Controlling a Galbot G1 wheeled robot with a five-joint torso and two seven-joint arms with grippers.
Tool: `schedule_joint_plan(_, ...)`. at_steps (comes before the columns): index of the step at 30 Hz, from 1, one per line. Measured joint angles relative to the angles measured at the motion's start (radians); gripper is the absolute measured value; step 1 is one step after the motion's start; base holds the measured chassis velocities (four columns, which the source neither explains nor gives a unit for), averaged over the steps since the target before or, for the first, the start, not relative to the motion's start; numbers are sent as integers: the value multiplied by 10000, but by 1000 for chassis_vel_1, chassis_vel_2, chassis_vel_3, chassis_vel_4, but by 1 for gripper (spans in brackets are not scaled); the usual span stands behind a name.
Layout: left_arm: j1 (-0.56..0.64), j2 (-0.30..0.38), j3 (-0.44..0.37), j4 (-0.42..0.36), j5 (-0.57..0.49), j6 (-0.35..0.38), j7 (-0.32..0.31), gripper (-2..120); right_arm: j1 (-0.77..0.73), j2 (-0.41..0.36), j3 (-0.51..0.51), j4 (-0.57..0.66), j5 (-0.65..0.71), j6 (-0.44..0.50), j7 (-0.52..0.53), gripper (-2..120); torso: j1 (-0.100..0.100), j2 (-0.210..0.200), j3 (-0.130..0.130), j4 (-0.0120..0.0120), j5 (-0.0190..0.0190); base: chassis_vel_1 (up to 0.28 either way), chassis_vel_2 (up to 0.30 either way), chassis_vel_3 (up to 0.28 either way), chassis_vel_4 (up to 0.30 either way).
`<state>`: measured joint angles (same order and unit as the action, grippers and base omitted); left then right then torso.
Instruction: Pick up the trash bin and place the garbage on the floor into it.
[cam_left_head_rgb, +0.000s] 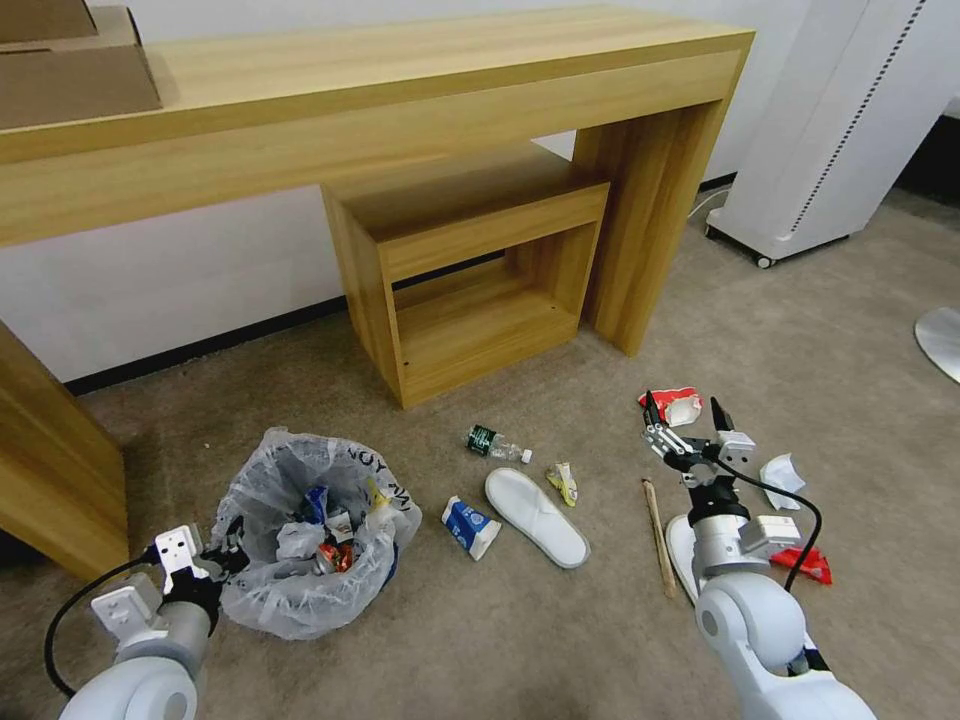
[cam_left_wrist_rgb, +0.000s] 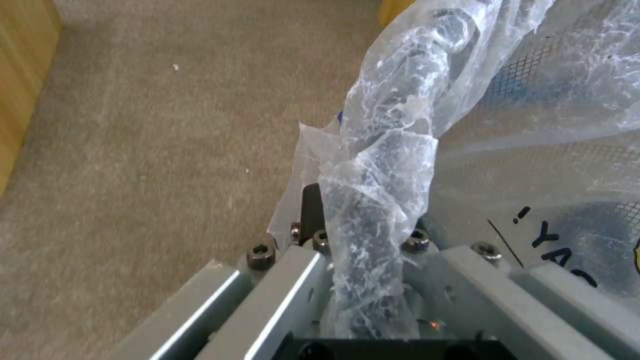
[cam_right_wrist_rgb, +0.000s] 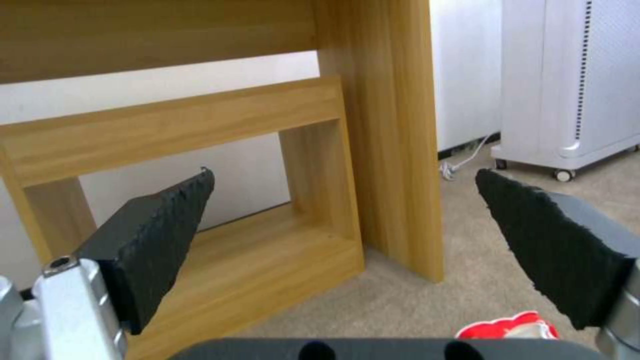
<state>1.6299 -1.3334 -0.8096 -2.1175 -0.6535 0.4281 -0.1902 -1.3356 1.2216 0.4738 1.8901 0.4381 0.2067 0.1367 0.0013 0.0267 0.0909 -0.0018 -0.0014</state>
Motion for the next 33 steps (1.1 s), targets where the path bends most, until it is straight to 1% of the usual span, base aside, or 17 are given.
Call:
schedule_joint_plan(6,-41,12,-6,80,-4,-2,13,1,45,38,-61,-46,-86,-22,58,100,-1,0,0,1,0,-91,110,88,-93)
schedule_joint_plan(13,-92,9,18,168,12,-15,31,1,36,75,-232,-45,-290,-86,147,100,-1,0,1,1,1,-62,49,58,-53)
schedule_joint_plan(16,-105,11,24,196,23,-18,32,1,11,-50,-385,65,-153,-373,188,100,-1,1,0,0,1,0,0,0,0)
schedule_joint_plan(17,-105,13,30,205,28,-18,33,1,15,-157,-485,133,-127,-601,199,100,-1,1,0,1,-1,0,0,0,0)
schedule_joint_plan(18,-105,13,30,205,28,-18,33,1,15,-157,-485,133,-127,-601,199,100,-1,1,0,1,-1,0,0,0,0)
schedule_joint_plan(21,-126,0,31,218,36,-21,33,1,125,-551,-902,312,418,-1604,318,100,-1,1,0,-1,2,0,0,0,0)
schedule_joint_plan(22,-126,0,31,218,36,-21,33,1,125,-551,-902,312,418,-1604,318,100,-1,1,0,-1,2,0,0,0,0)
schedule_joint_plan(24,-125,-21,27,226,50,-25,33,1,428,-1052,-1437,452,1208,-2671,410,100,-1,0,0,-1,0,0,0,0,0)
schedule_joint_plan(25,-125,-21,27,226,50,-25,33,1,428,-1052,-1437,452,1208,-2671,410,100,-1,0,0,-1,0,0,0,0,0)
schedule_joint_plan(26,-116,-34,23,225,64,-42,33,1,649,-1281,-1685,452,1509,-3041,459,100,-1,1,0,1,2,0,0,0,0)
schedule_joint_plan(28,-106,-58,12,226,98,-55,33,1,1036,-1639,-2085,475,2203,-3765,743,100,-2,1,0,1,0,0,0,0,0)
schedule_joint_plan(29,-106,-58,12,226,98,-55,33,1,1036,-1639,-2085,475,2203,-3765,743,100,-2,1,0,1,0,0,0,0,0)
schedule_joint_plan(30,-106,-71,7,226,102,-56,32,1,1217,-1779,-2295,494,2592,-4036,889,100,-2,1,1,1,0,0,0,0,0)
schedule_joint_plan(31,-99,-92,-14,225,110,-70,33,1,1541,-1966,-2616,541,3281,-4687,1284,100,-2,3,0,1,0,0,0,0,0)
schedule_joint_plan(32,-94,-100,-22,225,122,-82,33,1,1732,-2045,-2805,562,3693,-5123,1553,100,-1,2,0,1,0,0,0,0,0)
schedule_joint_plan(33,-94,-100,-22,225,122,-82,33,1,1732,-2045,-2805,562,3693,-5123,1553,100,-1,2,0,1,0,0,0,0,0)
